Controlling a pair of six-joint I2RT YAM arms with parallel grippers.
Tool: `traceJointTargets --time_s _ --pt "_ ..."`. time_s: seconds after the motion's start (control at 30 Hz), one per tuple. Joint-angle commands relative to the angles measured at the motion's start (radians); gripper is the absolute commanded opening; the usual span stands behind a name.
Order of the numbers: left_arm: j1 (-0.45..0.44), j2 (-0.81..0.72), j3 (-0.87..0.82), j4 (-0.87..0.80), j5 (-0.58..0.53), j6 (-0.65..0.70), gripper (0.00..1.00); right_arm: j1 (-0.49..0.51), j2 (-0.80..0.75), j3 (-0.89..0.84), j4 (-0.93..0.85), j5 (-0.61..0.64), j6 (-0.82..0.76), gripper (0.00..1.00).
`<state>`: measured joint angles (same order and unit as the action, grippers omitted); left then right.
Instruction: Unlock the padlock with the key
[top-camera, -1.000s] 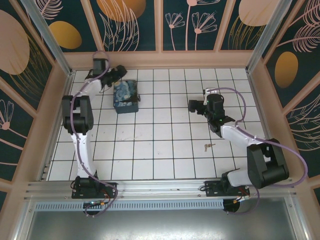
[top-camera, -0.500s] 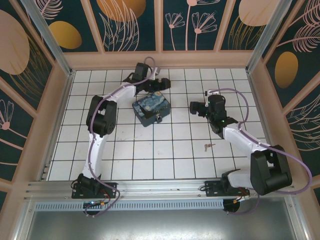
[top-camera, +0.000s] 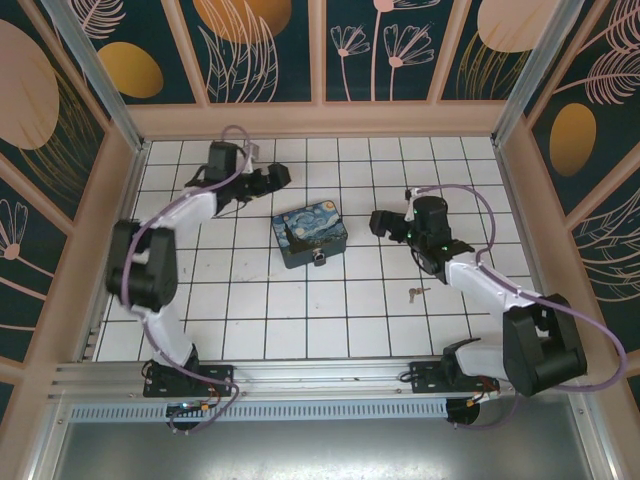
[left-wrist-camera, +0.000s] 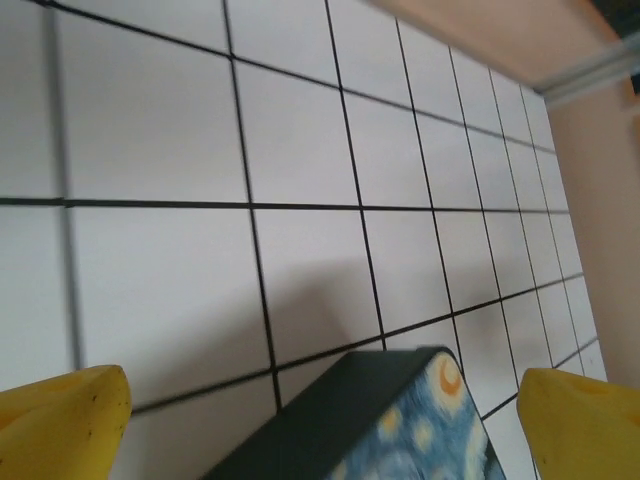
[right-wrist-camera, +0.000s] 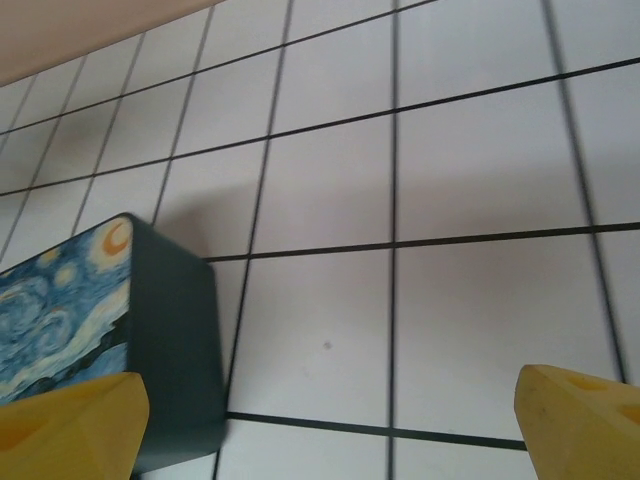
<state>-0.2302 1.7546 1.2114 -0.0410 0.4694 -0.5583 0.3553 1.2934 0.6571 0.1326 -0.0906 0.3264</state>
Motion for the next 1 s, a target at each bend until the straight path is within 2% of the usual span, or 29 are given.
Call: traceJointTargets --time_s 0.0,0.07,0.13,0.2,0.33,0.5,0.6,0.73,0.8,0.9,0.97 --pt "-0.034 -0.153 -0.2 -0.032 -0.13 -0.049 0.98 0.031 0.083 0.044 0.09 -0.117 0.029 0.94" --pt "-0.039 -0.226 -0.338 0.036 -0.054 -0.091 0.98 0.05 0.143 0.08 0.122 -0.147 0.036 0.94" --pt "-0.075 -0.266 -0.401 0.053 -0.042 -0.104 0.98 0.065 0.192 0.11 0.147 -0.157 0.048 0.94" --pt "-0.117 -0.258 -0.412 0.056 -0.052 -0.108 0.98 0.07 0.218 0.121 0.166 -0.156 0.064 0.94" --pt "-0.164 -0.205 -0.415 0.163 -0.034 -0.175 0.99 0.07 0.224 0.124 0.16 -0.148 0.068 0.94" --pt "-0.173 -0.105 -0.33 0.256 -0.002 -0.212 0.98 0.056 0.175 0.108 0.081 -0.096 0.074 0.95" --pt "-0.173 -0.049 -0.257 0.259 0.014 -0.207 0.98 0.004 0.141 0.079 0.008 -0.079 0.11 0.95" --pt "-0.173 0.023 -0.194 0.274 0.046 -0.223 0.97 -0.131 0.094 0.013 -0.074 -0.102 0.197 0.91" --pt "-0.173 -0.001 -0.201 0.226 -0.009 -0.197 0.98 -0.176 0.047 -0.008 -0.132 -0.083 0.218 0.9" --pt "-0.174 -0.085 -0.206 0.04 -0.21 -0.099 0.98 -0.226 -0.01 -0.001 -0.29 -0.008 0.263 0.87" --pt "-0.173 -0.146 -0.214 -0.075 -0.36 -0.056 0.99 -0.249 -0.032 0.005 -0.394 0.027 0.306 0.8"
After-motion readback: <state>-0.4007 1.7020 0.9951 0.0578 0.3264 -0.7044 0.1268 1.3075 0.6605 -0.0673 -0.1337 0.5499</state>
